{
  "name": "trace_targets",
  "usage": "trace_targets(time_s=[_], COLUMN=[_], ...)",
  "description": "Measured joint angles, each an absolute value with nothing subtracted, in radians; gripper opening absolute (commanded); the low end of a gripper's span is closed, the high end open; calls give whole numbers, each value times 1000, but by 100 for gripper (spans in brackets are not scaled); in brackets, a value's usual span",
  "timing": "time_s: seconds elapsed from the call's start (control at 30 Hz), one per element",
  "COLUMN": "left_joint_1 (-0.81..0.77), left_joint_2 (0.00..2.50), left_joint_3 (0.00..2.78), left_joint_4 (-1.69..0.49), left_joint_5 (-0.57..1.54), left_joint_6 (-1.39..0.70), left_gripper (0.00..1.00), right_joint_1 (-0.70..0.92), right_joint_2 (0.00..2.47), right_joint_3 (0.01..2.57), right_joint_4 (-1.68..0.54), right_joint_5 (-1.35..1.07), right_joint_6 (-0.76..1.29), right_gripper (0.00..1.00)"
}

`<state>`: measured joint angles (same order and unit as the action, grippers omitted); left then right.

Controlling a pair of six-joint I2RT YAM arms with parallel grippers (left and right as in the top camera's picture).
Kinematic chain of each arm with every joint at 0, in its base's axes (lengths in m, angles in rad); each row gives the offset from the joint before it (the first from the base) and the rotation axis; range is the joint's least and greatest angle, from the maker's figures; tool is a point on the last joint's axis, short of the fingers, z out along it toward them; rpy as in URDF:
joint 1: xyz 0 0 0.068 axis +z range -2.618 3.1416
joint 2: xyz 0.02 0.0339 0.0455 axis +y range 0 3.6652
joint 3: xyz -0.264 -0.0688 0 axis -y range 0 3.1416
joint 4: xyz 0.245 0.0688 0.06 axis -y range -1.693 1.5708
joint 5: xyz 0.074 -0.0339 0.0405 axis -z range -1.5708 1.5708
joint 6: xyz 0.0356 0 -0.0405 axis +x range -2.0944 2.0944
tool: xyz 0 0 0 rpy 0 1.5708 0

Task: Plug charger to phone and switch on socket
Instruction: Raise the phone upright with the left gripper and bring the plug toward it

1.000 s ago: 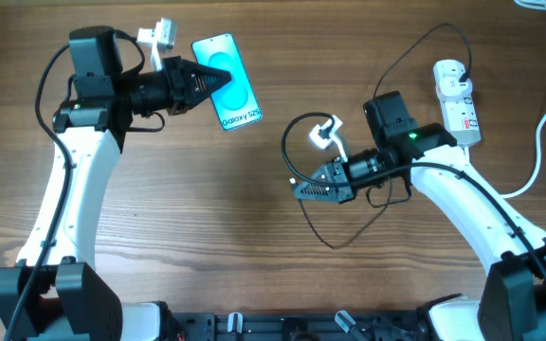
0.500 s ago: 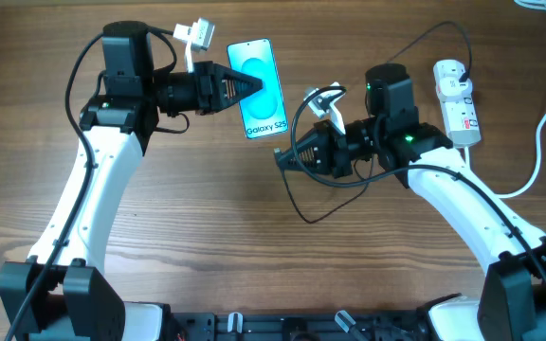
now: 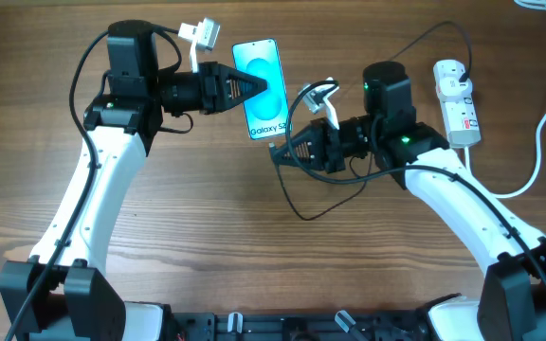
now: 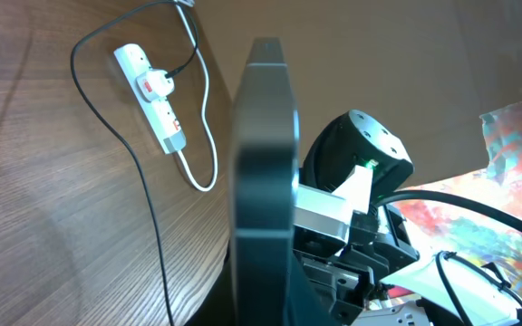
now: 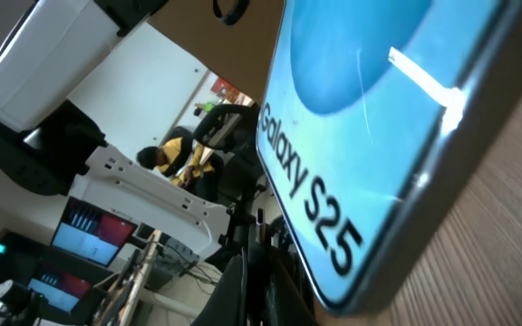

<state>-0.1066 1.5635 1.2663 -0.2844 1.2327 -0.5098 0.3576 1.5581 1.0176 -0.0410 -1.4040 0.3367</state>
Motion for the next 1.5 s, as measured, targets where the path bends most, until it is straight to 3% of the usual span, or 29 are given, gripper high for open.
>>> trace_targets(time_s=[1.5], left_joint_1=[-105], left_joint_2=[1563], left_joint_3=[1266], left_joint_4=[-241], left_joint_5=[1311], left_joint_6=[-510], left_gripper=[4], right_joint_1=[335], right_joint_2=[1558], right_joint_3=[1018], right_joint_4=[9], right_joint_5=[-1440], right_joint_6=[374], right_gripper=[4])
